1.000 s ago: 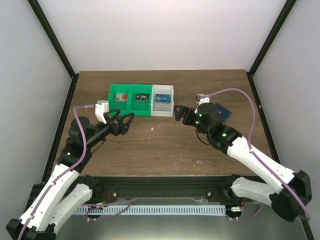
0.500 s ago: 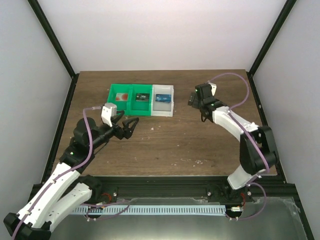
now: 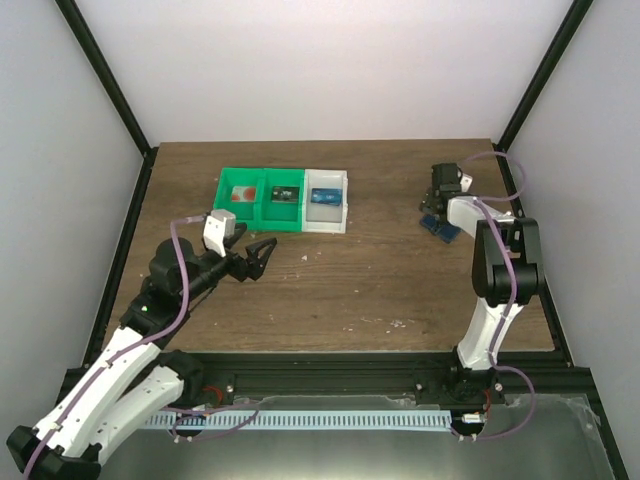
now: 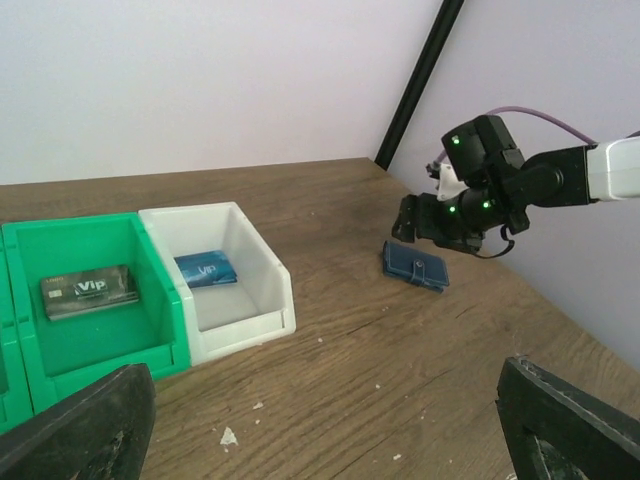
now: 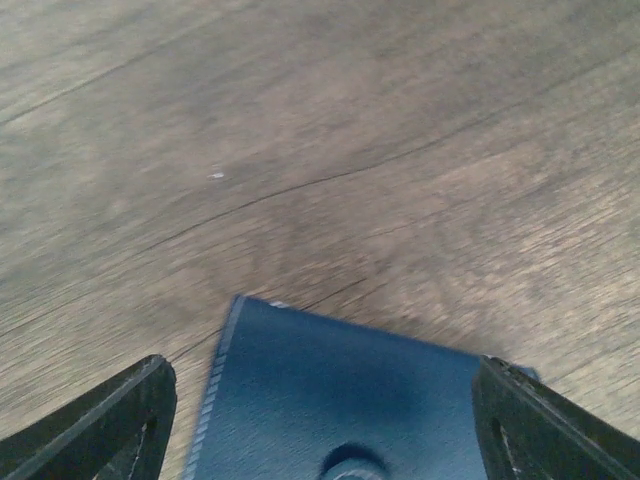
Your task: Take the credit cards out of the card holder
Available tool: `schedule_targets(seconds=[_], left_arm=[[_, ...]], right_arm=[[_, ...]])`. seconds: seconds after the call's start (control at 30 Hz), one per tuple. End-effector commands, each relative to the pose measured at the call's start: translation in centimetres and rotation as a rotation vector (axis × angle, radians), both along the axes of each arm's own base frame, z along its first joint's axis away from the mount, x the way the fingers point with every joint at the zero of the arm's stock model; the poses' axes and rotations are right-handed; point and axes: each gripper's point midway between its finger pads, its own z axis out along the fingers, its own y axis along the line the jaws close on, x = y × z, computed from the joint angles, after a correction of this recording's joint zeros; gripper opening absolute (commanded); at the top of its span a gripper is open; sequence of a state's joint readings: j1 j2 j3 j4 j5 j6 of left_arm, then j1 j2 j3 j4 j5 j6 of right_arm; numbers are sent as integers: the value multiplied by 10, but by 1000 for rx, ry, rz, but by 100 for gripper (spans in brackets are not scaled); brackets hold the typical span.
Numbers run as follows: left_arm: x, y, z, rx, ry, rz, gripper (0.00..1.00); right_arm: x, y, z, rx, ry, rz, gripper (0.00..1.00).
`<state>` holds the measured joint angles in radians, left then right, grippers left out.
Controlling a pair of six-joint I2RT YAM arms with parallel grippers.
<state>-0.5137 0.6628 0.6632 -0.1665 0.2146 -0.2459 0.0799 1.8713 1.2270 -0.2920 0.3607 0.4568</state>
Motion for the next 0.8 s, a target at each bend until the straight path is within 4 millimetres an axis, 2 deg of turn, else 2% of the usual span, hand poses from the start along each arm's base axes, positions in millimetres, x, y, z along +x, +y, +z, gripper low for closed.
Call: schedule_targets(seconds=[0.0, 0.17, 0.37, 0.57, 0.77], left_arm=[[0, 0, -2, 22, -17, -2, 95], [0, 1, -3, 29, -17, 5, 95], [0, 1, -4, 31, -16, 4, 94], [0, 2, -4, 32, -19, 6, 95], [0, 2, -3, 30, -22, 7, 94]], right_arm=[[3, -16, -8, 109, -21, -18, 81], [8, -21, -23, 223, -14, 4, 80], [13, -26, -35, 208, 25, -1, 80], [4, -23, -50, 221, 80, -2, 78], [-10, -10, -55, 279, 104, 38, 75]])
